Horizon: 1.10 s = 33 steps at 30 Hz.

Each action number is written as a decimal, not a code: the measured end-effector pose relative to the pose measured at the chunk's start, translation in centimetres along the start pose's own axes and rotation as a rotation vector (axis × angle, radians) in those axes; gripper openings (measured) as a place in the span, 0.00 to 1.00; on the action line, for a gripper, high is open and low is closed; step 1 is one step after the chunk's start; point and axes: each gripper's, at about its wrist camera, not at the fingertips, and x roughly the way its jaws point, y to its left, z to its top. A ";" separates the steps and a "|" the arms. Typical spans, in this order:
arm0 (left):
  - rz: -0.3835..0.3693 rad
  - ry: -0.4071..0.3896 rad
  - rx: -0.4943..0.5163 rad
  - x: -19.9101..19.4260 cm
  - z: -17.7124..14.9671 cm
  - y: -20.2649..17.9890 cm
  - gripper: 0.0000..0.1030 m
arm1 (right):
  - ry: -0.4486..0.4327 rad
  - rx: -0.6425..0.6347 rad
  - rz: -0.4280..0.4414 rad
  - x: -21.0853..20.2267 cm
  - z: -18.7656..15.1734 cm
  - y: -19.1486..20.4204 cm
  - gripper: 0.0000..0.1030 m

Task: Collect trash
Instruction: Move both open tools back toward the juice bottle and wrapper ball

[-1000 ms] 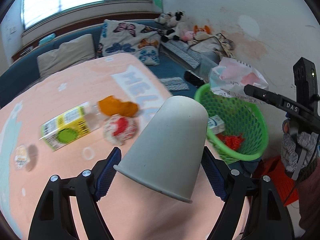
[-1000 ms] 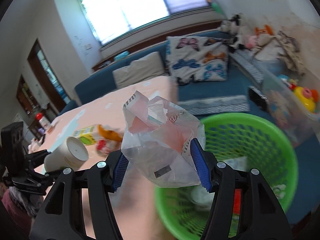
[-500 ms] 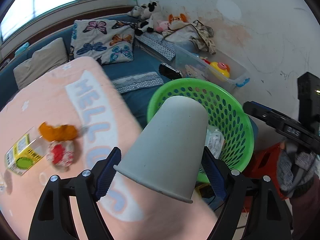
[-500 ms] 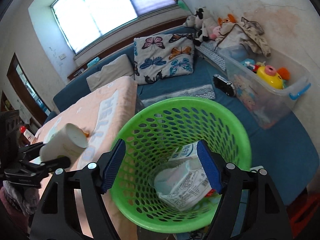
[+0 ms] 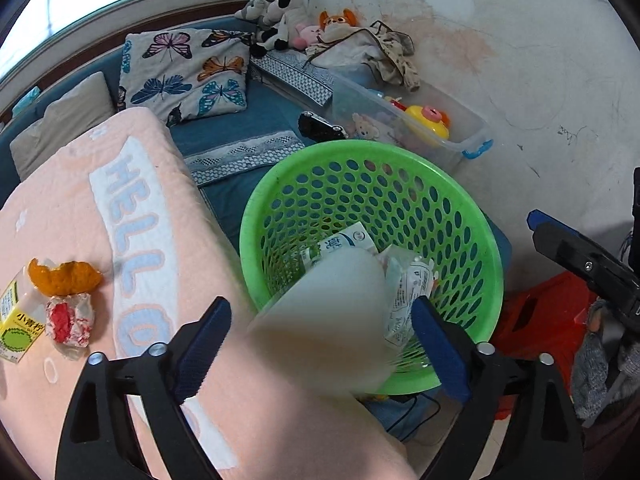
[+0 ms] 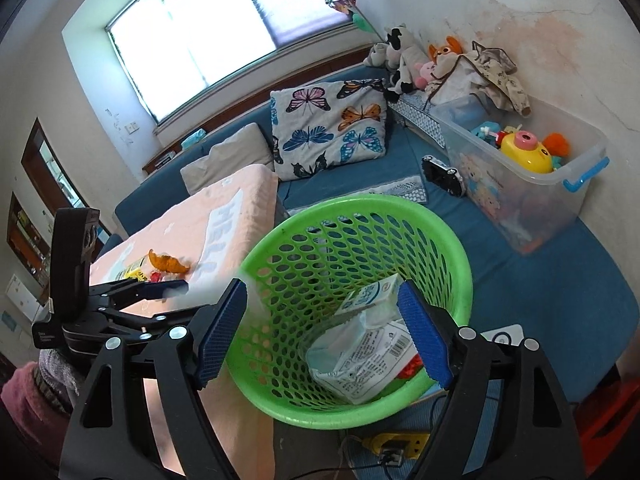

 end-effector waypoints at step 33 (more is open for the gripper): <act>0.360 -0.106 -0.267 -13.2 -7.4 23.4 0.77 | 0.200 -0.246 0.242 11.6 0.1 19.5 0.76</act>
